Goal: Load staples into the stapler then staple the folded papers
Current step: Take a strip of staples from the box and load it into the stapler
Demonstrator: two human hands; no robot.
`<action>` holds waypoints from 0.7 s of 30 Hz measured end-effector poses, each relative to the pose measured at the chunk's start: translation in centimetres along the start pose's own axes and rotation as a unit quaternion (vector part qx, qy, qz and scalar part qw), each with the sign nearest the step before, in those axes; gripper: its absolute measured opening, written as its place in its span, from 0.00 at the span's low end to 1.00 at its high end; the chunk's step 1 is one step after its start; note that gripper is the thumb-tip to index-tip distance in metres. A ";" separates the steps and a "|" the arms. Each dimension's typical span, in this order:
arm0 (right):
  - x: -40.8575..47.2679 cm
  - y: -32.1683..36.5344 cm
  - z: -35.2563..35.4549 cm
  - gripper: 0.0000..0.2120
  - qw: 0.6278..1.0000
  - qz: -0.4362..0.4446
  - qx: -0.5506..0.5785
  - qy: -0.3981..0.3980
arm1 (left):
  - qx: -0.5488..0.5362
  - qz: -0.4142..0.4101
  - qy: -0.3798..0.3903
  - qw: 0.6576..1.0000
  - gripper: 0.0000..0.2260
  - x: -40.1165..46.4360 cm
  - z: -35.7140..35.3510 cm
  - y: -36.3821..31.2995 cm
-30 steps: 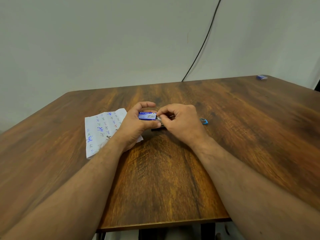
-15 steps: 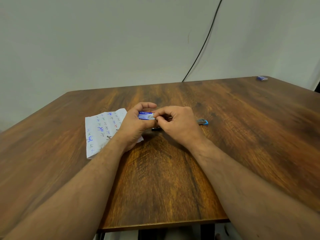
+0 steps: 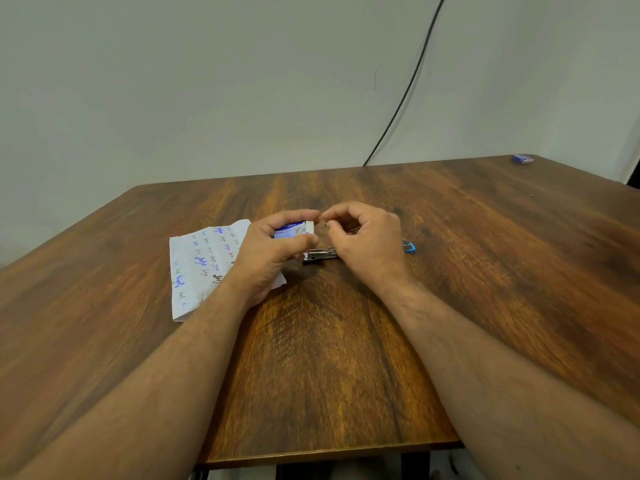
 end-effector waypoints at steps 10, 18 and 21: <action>-0.6 1.3 -0.8 0.11 0.994 0.075 -0.048 0.065 | -0.028 0.029 -0.011 0.999 0.14 0.0 0.1 0.4; -0.3 0.7 -0.6 0.10 0.997 0.022 -0.037 0.059 | -0.032 0.029 -0.007 0.999 0.07 -0.2 -0.1 0.1; -0.1 0.5 -0.3 0.10 0.998 0.012 -0.036 0.048 | -0.075 0.049 0.009 0.996 0.09 -0.4 -0.4 -0.1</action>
Point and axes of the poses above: each hand's wrist, its own x-axis towards the middle knuckle, its own z-axis out of the back of the hand, y = z × x, the point moved 9 cm from there along x, towards the middle knuckle, and after that the axes turned 14 degrees about -y, right-handed, at the moved point
